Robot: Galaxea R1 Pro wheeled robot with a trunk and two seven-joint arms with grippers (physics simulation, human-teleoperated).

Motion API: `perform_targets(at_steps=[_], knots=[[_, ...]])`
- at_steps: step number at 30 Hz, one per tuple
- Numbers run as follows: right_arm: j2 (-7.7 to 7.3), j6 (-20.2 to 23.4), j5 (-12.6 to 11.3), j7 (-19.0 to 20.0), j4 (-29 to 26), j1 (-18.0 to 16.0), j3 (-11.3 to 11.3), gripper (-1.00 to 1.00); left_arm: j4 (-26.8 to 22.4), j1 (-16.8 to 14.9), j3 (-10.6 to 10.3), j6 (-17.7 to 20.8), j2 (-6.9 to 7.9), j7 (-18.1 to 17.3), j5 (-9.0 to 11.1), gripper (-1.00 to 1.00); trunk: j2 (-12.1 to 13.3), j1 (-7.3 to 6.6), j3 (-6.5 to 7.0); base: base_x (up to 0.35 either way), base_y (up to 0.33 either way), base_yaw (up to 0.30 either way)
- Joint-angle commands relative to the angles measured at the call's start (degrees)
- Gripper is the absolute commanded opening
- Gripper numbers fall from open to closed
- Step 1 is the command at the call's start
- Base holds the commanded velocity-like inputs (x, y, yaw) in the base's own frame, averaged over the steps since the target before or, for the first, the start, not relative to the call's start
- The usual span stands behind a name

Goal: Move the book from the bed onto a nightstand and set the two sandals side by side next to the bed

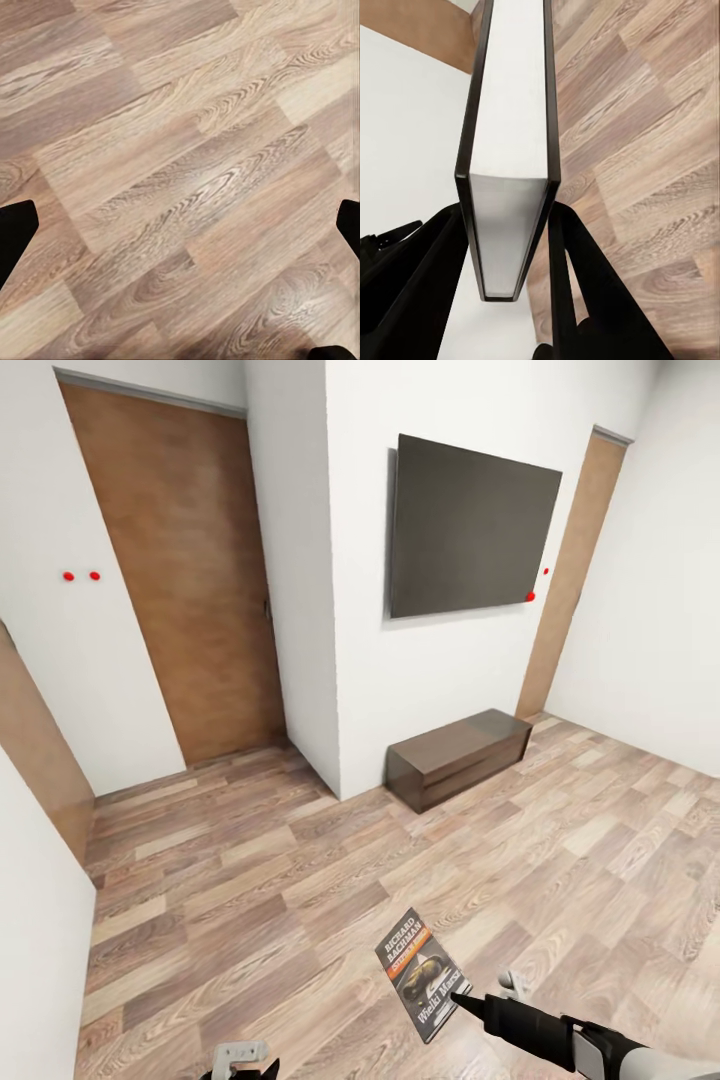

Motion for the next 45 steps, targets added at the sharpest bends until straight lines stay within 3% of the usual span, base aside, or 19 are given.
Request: perform_targets(at_steps=[1,11,36,45], knots=[[0.03,0.12,-0.63,0.24,0.17,-0.11,0.20,-1.00,0.03,-0.03,0.48,-0.15,0.00,-0.20,-0.32,1.00,-0.10,0.02,-0.10,0.000,0.000,-0.282],[0.03,0.12,-0.63,0.20,0.17,-0.11,0.22,-1.00,0.03,-0.04,0.48,-0.15,-0.13,-0.20,-0.32,1.00,-0.10,0.02,-0.10,0.054,0.000,-0.230],[0.11,0.10,-0.63,0.15,0.17,-0.11,0.20,-1.00,0.03,-0.03,0.48,-0.15,-0.27,-0.20,-0.32,1.00,-0.10,0.02,-0.10,0.325,0.000,-0.008],[0.11,0.08,-0.63,0.12,0.18,-0.11,0.18,-1.00,0.03,-0.04,0.48,-0.15,-0.29,-0.20,-0.32,1.00,-0.10,0.02,-0.10,0.119,0.000,-0.233]])
